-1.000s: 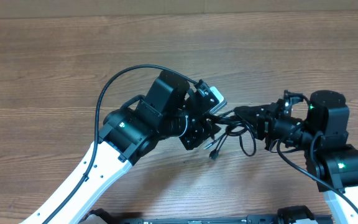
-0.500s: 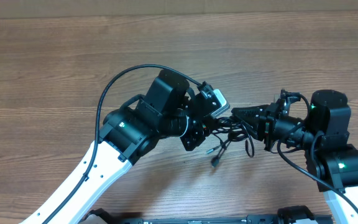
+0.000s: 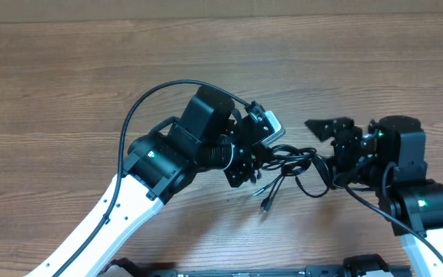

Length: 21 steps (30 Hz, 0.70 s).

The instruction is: Untangle cables

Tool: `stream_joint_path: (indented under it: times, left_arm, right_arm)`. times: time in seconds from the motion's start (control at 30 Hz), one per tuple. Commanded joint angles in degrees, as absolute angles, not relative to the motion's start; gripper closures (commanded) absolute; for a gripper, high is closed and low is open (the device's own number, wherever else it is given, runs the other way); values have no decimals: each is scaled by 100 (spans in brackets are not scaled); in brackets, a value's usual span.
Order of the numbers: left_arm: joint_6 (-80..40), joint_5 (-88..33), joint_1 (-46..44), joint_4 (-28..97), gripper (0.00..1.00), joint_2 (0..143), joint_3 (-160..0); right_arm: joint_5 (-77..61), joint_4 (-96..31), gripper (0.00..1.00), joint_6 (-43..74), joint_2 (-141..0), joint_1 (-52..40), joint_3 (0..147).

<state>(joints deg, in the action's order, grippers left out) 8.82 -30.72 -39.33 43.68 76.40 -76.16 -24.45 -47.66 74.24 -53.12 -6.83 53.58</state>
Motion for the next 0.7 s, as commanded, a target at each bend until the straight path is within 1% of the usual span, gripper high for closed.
stream_joint_path:
  times: [0.0, 0.13, 0.2, 0.33, 0.4, 0.53, 0.6, 0.67]
  left_arm:
    - [746, -3260, -3938, 4324, 96, 7535, -7708]
    - [626, -3035, -3938, 4320, 96, 7535, -7708]
    - [-464, -1962, -3931, 4370, 96, 7535, -7708]
    - [-1682, -696, -3927, 4637, 96, 7535, -7708]
    - [-2038, -565, -3885, 4678, 96, 7535, -7708]
    - [-2552, -556, -3730, 4644, 96, 7535, -7708]
    - [-2641, -633, -3697, 4560, 96, 7535, -7708]
    - [-2639, -886, -3697, 4359, 96, 7535, -7708]
  right_arm:
    - [-1514, -5004, 0, 7343, -5380, -705, 5498]
    - [-1347, -5347, 0, 7262, -5441, -705, 5498]
    - [-1085, -5483, 0, 6678, -5439, -701, 5498]
    - [-325, -5927, 0, 6589, -5439, -701, 5498]
    - [-139, -6128, 0, 6560, -5422, -701, 5498]
    - [-252, -6307, 0, 6353, -5317, -701, 5507]
    - [-506, -6250, 0, 6217, -5229, -703, 5511]
    - [-1068, -5909, 0, 5802, -5124, -703, 5511]
